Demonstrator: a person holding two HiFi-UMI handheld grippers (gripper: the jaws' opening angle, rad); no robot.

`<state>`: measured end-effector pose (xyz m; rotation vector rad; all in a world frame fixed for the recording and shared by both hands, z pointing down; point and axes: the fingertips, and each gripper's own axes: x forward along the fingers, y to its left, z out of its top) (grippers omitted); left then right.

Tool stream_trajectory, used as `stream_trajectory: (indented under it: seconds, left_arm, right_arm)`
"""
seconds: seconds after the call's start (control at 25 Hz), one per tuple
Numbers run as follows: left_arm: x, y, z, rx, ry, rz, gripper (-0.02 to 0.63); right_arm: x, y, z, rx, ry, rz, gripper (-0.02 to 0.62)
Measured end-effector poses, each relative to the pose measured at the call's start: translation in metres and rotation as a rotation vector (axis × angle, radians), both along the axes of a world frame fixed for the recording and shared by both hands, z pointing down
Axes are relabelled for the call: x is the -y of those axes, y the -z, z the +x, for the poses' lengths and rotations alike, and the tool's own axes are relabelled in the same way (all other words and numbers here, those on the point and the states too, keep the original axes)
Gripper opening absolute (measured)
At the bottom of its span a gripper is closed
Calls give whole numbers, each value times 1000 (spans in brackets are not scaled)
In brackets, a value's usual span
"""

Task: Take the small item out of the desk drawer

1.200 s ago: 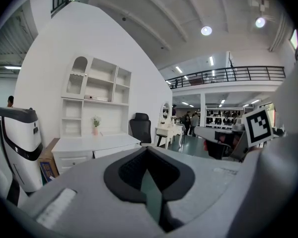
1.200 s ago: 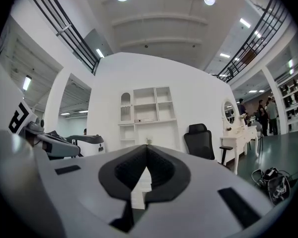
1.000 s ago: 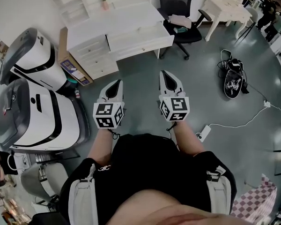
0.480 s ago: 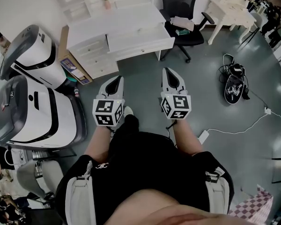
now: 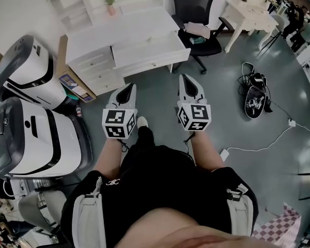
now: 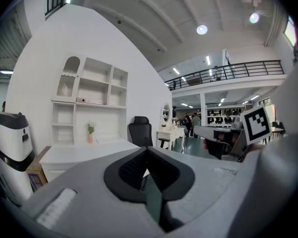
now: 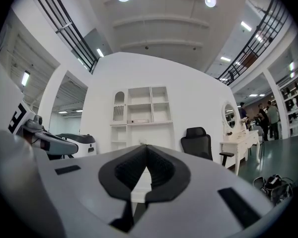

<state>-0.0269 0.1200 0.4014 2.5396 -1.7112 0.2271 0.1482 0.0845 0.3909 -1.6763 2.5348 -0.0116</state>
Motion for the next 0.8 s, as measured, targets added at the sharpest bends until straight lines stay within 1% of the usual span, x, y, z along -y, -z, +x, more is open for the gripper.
stream_trajectory:
  seconds: [0.12, 0.24, 0.32, 0.56, 0.8]
  left_arm:
    - [33, -7, -9, -6, -6, -3, 13]
    - [74, -15, -26, -9, -8, -28, 13]
    - [103, -11, -36, -11, -15, -39, 14]
    - [190, 7, -73, -38, -17, -25, 13]
    - [283, 8, -105, -60, -26, -36, 13]
  right_arm:
    - [31, -4, -11, -5, -1, 2, -3]
    - [70, -11, -30, -9, 0, -25, -3]
    - [97, -9, -44, -12, 3, -42, -3]
    - [186, 7, -79, -34, 2, -47, -3]
    - [279, 12, -112, -43, 3, -55, -3]
